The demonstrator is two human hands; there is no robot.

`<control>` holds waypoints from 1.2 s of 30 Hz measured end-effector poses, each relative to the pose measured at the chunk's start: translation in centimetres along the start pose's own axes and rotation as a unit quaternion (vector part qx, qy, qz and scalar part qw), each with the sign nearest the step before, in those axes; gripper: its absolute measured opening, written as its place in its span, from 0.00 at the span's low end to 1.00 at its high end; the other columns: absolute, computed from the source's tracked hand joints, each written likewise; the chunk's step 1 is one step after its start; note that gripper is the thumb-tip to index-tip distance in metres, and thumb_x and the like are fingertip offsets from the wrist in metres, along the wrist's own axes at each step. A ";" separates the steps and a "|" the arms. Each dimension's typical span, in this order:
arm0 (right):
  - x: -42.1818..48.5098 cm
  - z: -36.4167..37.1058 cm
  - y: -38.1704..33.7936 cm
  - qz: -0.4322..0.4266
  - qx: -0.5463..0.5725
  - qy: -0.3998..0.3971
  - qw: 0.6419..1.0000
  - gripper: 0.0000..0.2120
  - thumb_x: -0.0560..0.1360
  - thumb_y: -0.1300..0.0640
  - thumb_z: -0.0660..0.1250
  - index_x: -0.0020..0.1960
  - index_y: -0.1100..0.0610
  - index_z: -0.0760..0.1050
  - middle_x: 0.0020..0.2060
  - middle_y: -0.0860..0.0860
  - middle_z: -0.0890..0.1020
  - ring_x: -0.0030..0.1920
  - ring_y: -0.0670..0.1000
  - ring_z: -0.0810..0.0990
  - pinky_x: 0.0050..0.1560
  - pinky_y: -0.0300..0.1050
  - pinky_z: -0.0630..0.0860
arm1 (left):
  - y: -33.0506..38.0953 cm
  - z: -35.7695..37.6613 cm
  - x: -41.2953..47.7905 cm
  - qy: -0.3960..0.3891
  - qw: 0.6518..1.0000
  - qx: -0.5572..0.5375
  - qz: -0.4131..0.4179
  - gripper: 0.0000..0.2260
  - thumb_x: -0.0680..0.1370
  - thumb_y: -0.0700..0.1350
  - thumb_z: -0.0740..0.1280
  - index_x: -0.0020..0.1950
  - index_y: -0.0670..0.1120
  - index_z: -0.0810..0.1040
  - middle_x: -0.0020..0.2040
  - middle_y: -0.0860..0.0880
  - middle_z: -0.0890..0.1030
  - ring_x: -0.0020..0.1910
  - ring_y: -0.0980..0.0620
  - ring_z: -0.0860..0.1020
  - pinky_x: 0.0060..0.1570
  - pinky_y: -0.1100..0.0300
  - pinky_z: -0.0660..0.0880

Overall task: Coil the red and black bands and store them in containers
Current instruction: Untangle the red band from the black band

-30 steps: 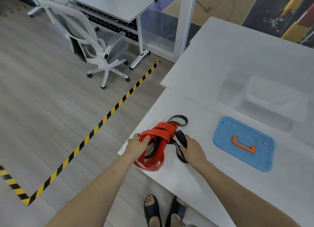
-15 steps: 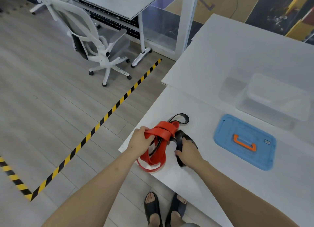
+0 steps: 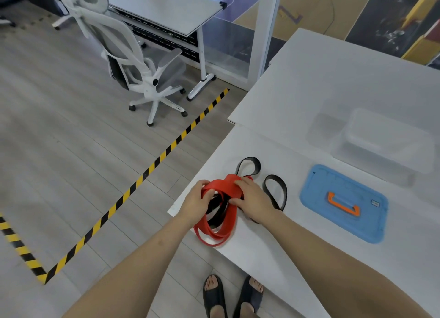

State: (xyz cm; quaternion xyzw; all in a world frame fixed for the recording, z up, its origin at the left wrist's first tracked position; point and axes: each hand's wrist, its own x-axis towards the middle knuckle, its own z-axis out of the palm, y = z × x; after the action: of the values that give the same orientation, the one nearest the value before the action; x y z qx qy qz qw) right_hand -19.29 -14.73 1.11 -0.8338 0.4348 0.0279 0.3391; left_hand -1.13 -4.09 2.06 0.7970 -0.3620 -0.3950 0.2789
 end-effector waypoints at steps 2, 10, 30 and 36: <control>0.4 0.0 -0.4 0.007 -0.005 -0.012 1.000 0.24 0.78 0.45 0.70 0.71 0.52 0.72 0.66 0.51 0.78 0.65 0.56 0.78 0.62 0.55 0.77 | -0.3 0.0 -0.1 0.012 1.000 -0.011 -0.003 0.14 0.83 0.54 0.63 0.68 0.55 0.71 0.60 0.53 0.79 0.58 0.49 0.79 0.59 0.53 0.76; 0.1 -2.9 -0.9 -0.054 0.023 0.041 0.997 0.24 0.81 0.43 0.67 0.73 0.51 0.71 0.65 0.50 0.82 0.62 0.53 0.80 0.61 0.48 0.75 | -2.4 -0.3 -0.8 -0.040 0.995 -0.074 -0.046 0.27 0.76 0.60 0.72 0.73 0.57 0.70 0.63 0.54 0.79 0.60 0.50 0.79 0.65 0.49 0.78; 4.8 -0.1 1.9 0.117 0.037 0.005 0.992 0.35 0.74 0.47 0.73 0.78 0.50 0.64 0.71 0.55 0.72 0.69 0.60 0.74 0.68 0.59 0.75 | -2.6 1.7 -0.7 -0.049 0.998 0.005 -0.042 0.09 0.84 0.46 0.63 0.61 0.54 0.79 0.53 0.53 0.82 0.50 0.53 0.79 0.50 0.62 0.73; 4.3 0.0 3.0 0.139 0.135 0.036 0.980 0.25 0.76 0.50 0.73 0.70 0.50 0.71 0.58 0.52 0.84 0.57 0.55 0.83 0.58 0.54 0.79 | -2.9 2.0 -0.3 -0.035 0.998 0.041 -0.026 0.12 0.81 0.41 0.65 0.63 0.51 0.80 0.56 0.51 0.80 0.51 0.51 0.79 0.44 0.68 0.71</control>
State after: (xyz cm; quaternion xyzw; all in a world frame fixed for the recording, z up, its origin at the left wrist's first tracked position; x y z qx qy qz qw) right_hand -18.86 -18.96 -1.94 -0.7120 0.5584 -0.0143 0.4255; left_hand -1.93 -2.47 -0.95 0.8027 -0.3666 -0.4144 0.2225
